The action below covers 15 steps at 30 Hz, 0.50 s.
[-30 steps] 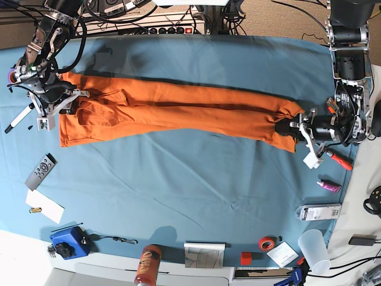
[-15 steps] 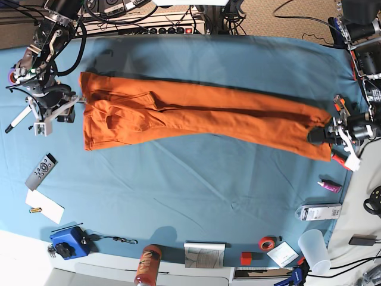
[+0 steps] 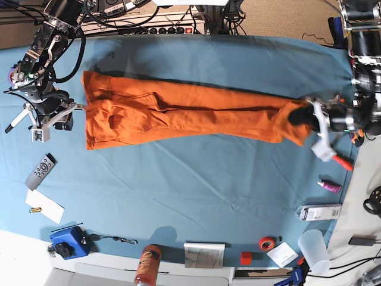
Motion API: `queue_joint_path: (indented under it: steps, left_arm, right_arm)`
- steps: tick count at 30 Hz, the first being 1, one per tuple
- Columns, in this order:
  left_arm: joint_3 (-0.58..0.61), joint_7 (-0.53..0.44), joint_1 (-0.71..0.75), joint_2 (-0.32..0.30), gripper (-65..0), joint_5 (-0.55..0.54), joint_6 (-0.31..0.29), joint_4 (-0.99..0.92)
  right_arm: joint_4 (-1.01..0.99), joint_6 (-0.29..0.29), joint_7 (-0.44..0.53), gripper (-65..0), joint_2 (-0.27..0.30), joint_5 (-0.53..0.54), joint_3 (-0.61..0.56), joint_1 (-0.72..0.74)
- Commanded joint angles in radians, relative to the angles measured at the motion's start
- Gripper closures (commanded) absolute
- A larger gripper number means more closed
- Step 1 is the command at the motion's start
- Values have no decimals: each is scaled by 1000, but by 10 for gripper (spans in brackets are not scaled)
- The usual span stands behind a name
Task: Layout the t-shirt on the table in an organized manner, then fold the t-shirt properly
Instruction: 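Carry the strip end in the left gripper toward the right gripper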
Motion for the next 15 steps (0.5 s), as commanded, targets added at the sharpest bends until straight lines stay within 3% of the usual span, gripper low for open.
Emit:
queue_joint_path:
  steps: [1, 5, 15]
  left_arm:
    - [14, -10, -19, -9, 0, 46, 20, 66]
    - [79, -41, -21, 50, 0, 268, 98, 215]
    - [92, -110, -29, 253, 0, 558, 242, 314]
  right_arm:
    - [17, 0, 5, -156, 14, 6, 4, 14]
    - [17, 13, -58, -157, 14, 7, 4, 13]
    - [17, 11, -66, -157, 14, 7, 4, 14]
